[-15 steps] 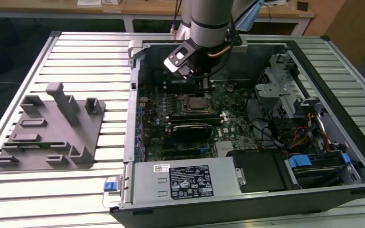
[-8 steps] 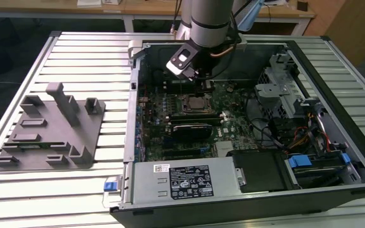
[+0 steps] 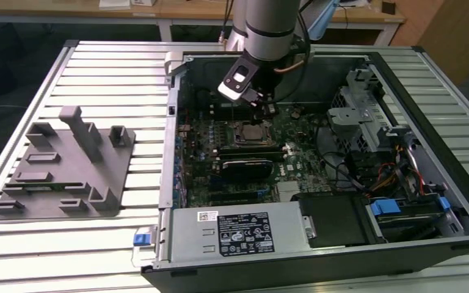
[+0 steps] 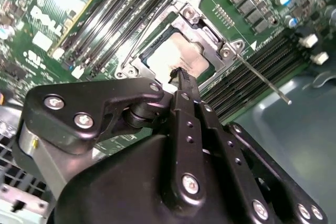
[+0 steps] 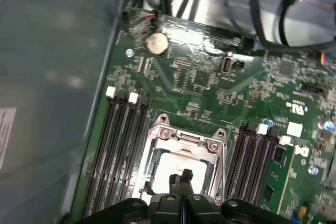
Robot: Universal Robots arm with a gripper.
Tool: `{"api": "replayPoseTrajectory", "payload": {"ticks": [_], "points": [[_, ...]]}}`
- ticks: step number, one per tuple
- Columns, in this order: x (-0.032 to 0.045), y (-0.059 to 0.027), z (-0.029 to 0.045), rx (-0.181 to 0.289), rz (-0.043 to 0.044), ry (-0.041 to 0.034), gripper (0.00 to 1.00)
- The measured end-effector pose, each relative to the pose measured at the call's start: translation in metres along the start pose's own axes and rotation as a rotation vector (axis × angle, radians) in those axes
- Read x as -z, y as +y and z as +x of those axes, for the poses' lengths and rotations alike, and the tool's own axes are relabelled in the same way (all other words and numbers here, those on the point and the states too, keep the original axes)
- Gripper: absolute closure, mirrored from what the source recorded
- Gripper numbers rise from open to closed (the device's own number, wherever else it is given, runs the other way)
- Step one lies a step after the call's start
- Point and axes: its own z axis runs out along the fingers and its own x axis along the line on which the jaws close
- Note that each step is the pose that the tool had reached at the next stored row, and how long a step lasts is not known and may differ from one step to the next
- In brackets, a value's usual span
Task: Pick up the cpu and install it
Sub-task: 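Close the cpu cover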
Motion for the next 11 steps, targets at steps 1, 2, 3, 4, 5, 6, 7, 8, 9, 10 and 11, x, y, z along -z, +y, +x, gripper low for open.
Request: {"api": "replayPoseTrajectory", "payload": {"ticks": [1, 2, 3, 4, 5, 6, 7, 8, 9, 10, 11], "points": [[0.0000, 0.0000, 0.0000, 0.017, 0.0003, 0.0002, 0.89], [0.0000, 0.0000, 0.0000, 0.035, 0.0007, 0.0005, 0.89], [0.0000, 0.0000, 0.0000, 0.053, 0.0010, 0.0007, 0.89], [0.0000, 0.0000, 0.0000, 0.072, 0.0014, 0.0009, 0.89], [0.0000, 0.0000, 0.0000, 0.090, 0.0017, 0.0012, 0.89], [0.0000, 0.0000, 0.0000, 0.108, 0.0021, 0.0015, 0.89], [0.0000, 0.0000, 0.0000, 0.126, 0.0024, 0.0017, 0.89], [0.0000, 0.0000, 0.0000, 0.144, 0.0027, 0.0020, 0.89], [0.0000, 0.0000, 0.0000, 0.162, 0.0031, 0.0022, 0.89], [0.0000, 0.0000, 0.0000, 0.182, 0.0035, 0.0024, 0.89], [0.0000, 0.0000, 0.0000, 0.198, 0.0038, 0.0027, 0.89]]}}
